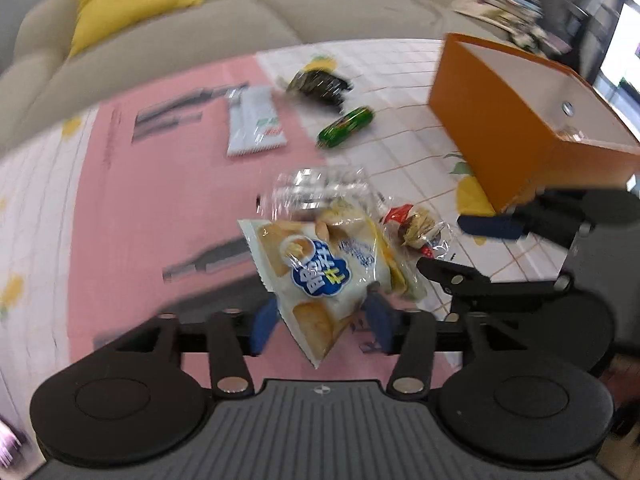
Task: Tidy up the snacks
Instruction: 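Lift the chip bag and cookie packet off the table with both tools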
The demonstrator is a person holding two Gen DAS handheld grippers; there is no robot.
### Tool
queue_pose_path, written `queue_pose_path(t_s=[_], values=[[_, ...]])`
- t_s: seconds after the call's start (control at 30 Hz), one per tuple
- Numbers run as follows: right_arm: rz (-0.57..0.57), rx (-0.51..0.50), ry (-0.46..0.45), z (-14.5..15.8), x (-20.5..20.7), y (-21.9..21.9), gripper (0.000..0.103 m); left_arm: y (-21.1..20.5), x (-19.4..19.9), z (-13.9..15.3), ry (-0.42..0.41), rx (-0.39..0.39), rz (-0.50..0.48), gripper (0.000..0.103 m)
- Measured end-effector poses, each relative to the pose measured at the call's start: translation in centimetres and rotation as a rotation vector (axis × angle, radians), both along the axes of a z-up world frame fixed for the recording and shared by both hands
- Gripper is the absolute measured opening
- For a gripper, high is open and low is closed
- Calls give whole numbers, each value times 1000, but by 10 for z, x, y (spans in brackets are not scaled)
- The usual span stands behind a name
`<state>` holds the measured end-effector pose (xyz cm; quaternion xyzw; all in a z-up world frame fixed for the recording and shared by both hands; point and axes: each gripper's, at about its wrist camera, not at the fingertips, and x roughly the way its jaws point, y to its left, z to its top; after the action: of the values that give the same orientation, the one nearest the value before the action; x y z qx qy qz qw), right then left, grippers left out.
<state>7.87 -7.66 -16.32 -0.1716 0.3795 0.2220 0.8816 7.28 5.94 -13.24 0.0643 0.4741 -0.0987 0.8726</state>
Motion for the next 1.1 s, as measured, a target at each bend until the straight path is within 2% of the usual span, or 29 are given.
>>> queue_pose_path(t_s=[0.07,0.17,0.23,0.3,0.37,0.5,0.7,0.8,0.9,0.97,1.03,1.1], values=[[0,10,-17,2,1,-4,45,-4,1,2,-22,46,-58,72],[16,2,-39,-2,7,-6,57,-9,5,-2,-24,94,-129,80],[12,12,-41,-6,13,-8,59,-10,8,-7,-15,110,-132,83],[-4,53,-9,-10,20,-11,59,-7,12,-13,1,92,-97,84],[-19,108,29,-14,27,-14,60,-1,17,-17,15,21,-56,84],[-57,170,77,-23,39,-16,60,20,19,-19,34,-204,28,88],[-123,248,167,-35,49,-25,58,53,27,-25,102,-479,193,89],[-112,242,157,-35,48,-22,58,60,32,-32,129,-516,253,89],[-95,227,144,-35,44,-19,58,58,36,-41,141,-501,259,86],[-91,214,134,-35,43,-17,56,59,37,-48,154,-537,264,85],[-93,212,129,-35,44,-17,55,60,37,-52,165,-565,265,80],[-96,217,129,-35,43,-18,52,59,37,-52,158,-589,253,68]])
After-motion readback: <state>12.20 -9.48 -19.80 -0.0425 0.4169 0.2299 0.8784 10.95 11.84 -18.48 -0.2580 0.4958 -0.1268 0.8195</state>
